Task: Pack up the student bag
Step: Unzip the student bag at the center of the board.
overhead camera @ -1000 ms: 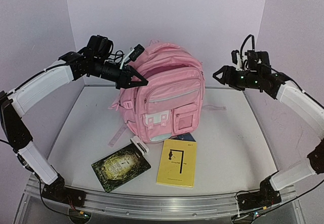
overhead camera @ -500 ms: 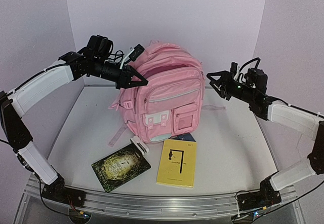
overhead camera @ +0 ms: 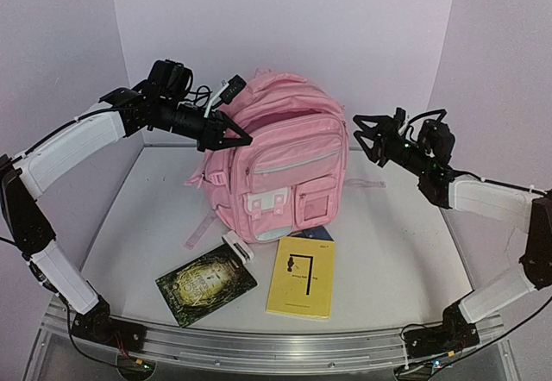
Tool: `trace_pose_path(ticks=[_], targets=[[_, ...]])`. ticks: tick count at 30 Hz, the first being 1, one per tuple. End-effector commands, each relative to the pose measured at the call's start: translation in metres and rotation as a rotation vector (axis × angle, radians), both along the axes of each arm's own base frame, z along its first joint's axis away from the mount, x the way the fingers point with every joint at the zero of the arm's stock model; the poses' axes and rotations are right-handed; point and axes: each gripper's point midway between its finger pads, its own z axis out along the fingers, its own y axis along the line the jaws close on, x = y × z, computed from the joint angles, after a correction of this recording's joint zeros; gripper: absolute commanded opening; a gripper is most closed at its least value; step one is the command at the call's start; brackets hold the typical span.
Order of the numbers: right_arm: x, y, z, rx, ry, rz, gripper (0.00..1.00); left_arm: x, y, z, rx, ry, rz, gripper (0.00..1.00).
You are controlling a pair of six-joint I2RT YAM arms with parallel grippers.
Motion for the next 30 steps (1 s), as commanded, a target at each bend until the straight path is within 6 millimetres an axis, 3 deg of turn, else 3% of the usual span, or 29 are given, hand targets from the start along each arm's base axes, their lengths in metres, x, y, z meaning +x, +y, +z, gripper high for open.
trace_pose_path(ticks=[1,14,30], targets=[[0.004,0.0,0.002,0.039,-0.013,-0.001,0.51,-0.006,0.004,-0.009,0.049,0.031,0.004,0.0],[0.008,0.009,-0.001,0.062,0.0,0.043,0.51,-0.005,0.004,-0.01,0.051,0.03,0.004,0.0],[-0.003,0.014,0.033,0.174,-0.053,0.117,0.49,-0.005,0.004,-0.01,0.05,0.029,0.003,0.0]])
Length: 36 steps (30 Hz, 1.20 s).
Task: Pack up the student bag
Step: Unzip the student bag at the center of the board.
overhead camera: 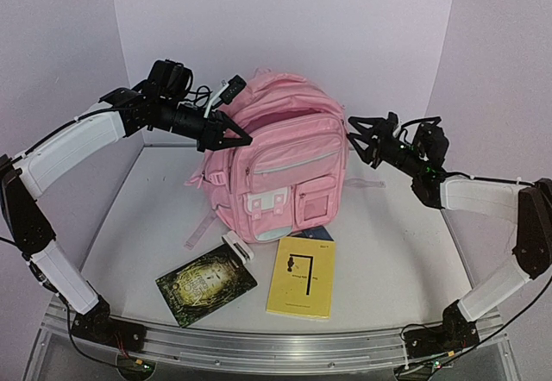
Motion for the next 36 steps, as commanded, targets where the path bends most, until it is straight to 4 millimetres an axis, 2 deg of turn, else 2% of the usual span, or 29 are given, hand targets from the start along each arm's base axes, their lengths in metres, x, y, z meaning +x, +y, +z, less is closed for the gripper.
trace_pose_path(ticks=[1,6,11,16,28,36], targets=[[-0.007,-0.001,0.043,0.073,-0.113,0.017,0.48,-0.005,0.004,-0.01,0.048,0.042,0.009,0.0],[-0.001,0.0,0.041,0.075,-0.114,0.011,0.45,-0.005,0.004,-0.01,0.048,0.04,0.009,0.0],[0.001,-0.002,0.039,0.089,-0.118,-0.01,0.32,-0.005,0.005,-0.011,0.052,0.039,0.012,0.0],[0.004,-0.003,0.038,0.095,-0.12,-0.016,0.23,-0.005,0.004,-0.012,0.054,0.04,0.013,0.0],[0.013,-0.002,0.033,0.108,-0.119,-0.031,0.2,-0.004,0.005,-0.013,0.06,0.038,0.016,0.0],[0.013,-0.008,0.032,0.111,-0.124,-0.069,0.0,-0.004,0.006,-0.014,0.068,0.034,0.022,0.0]])
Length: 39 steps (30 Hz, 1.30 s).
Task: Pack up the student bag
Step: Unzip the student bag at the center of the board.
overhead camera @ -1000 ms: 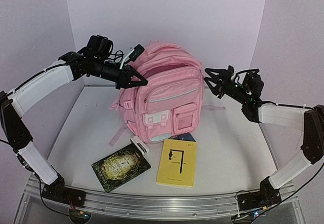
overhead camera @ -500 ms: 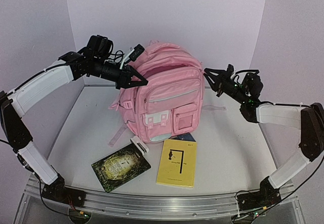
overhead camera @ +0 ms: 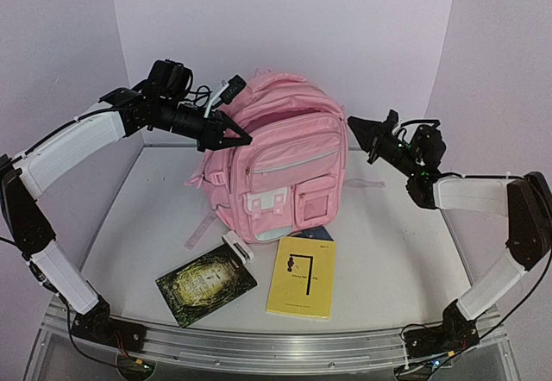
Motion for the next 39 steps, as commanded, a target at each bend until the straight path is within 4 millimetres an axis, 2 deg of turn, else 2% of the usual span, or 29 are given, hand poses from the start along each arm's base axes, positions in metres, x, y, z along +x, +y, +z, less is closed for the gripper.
trace_pose_path(ticks=[1,17,27,31,36,37,39], targets=[[0.0,-0.007,0.021,0.029,-0.066,-0.042,0.0,-0.006,0.006,-0.014,0.064,0.037,0.016,0.0],[-0.001,-0.03,-0.07,-0.184,0.095,-0.184,0.0,0.01,0.018,-0.006,0.071,0.0,0.119,0.0],[-0.006,-0.039,-0.129,-0.316,0.191,-0.215,0.0,0.023,0.025,-0.015,0.08,0.038,0.193,0.0],[-0.005,-0.041,-0.132,-0.349,0.187,-0.228,0.0,0.025,0.027,-0.014,0.07,0.051,0.211,0.0],[-0.004,-0.047,-0.115,-0.415,0.144,-0.265,0.0,0.028,0.03,-0.016,0.062,0.082,0.237,0.0],[-0.004,-0.048,-0.109,-0.429,0.128,-0.27,0.02,0.029,0.03,-0.017,0.063,0.096,0.246,0.0],[-0.006,-0.05,-0.096,-0.46,0.092,-0.278,0.14,0.03,0.033,-0.02,0.062,0.119,0.268,0.06]])
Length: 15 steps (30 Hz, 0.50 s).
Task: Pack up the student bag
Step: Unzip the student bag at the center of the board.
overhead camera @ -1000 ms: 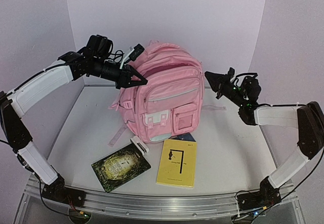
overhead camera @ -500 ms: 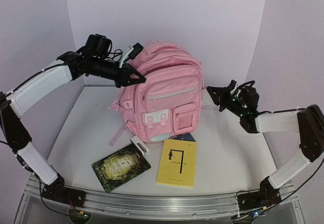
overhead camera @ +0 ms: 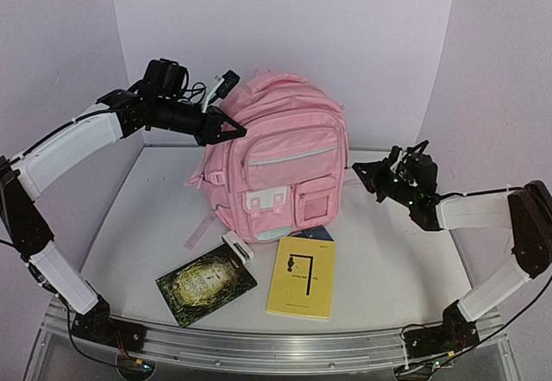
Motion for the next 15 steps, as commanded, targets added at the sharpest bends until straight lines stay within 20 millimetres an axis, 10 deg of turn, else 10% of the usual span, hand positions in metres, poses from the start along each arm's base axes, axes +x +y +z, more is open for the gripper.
trace_pose_path(ticks=[1,15], targets=[[0.004,-0.016,0.035,-0.124,-0.094,-0.061,0.19,0.0,0.02,-0.021,0.044,0.123,0.093,0.09],[-0.032,-0.016,0.037,-0.392,-0.102,0.087,0.52,-0.023,0.068,0.001,-0.094,0.199,0.334,0.74]])
